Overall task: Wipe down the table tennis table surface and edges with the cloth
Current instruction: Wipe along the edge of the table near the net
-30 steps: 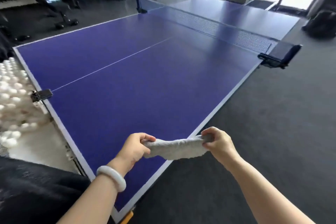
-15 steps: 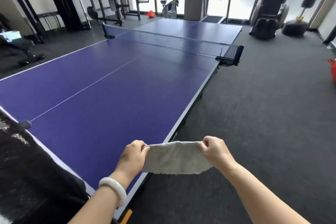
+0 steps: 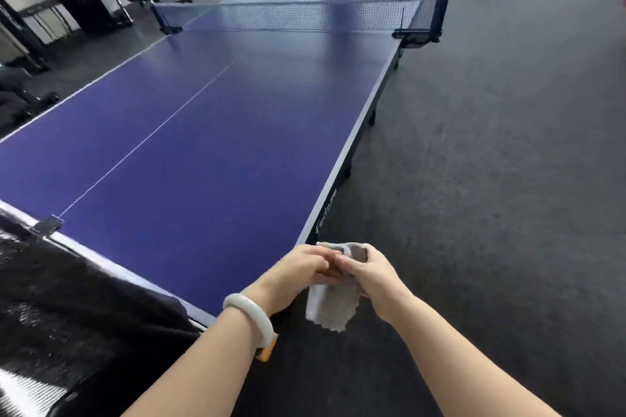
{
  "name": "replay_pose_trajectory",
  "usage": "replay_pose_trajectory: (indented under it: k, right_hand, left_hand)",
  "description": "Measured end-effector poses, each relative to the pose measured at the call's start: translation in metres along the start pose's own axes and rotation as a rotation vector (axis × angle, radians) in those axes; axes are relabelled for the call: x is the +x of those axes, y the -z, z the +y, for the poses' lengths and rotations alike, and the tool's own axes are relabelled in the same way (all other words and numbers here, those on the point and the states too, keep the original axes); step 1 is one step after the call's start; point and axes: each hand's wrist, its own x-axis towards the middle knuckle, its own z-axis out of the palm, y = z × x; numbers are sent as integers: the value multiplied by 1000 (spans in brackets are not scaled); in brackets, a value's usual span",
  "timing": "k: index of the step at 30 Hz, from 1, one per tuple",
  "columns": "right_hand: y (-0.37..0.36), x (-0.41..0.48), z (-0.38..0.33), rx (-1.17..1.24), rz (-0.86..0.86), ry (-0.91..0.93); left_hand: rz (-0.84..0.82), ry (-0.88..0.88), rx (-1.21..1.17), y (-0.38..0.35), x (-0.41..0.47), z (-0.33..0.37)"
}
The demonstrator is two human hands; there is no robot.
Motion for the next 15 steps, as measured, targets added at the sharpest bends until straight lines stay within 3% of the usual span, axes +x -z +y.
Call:
replay_pose_trajectory:
  k: [2,4,5,8,13,15]
  right_hand:
    - [0,6,27,-65,150,-52]
    - [-6,10,48,-132,264,-79]
    - [-13,12,60,-154,286,-78]
    - [-42,16,87,-197,288,-37]
    - [-115,31,118,35,136,-7]
    - [-128,34,131,124,175,-36]
  left_hand:
    - [208,37,37,20,18,-17]
    - [498,81,248,47,44,-37]
    - [564,112,398,59,56,-49]
    - [560,129,804,86,85,-82]
    - [468,-83,1197,104,123,-118]
    - [418,-155,1305,109,137,-126]
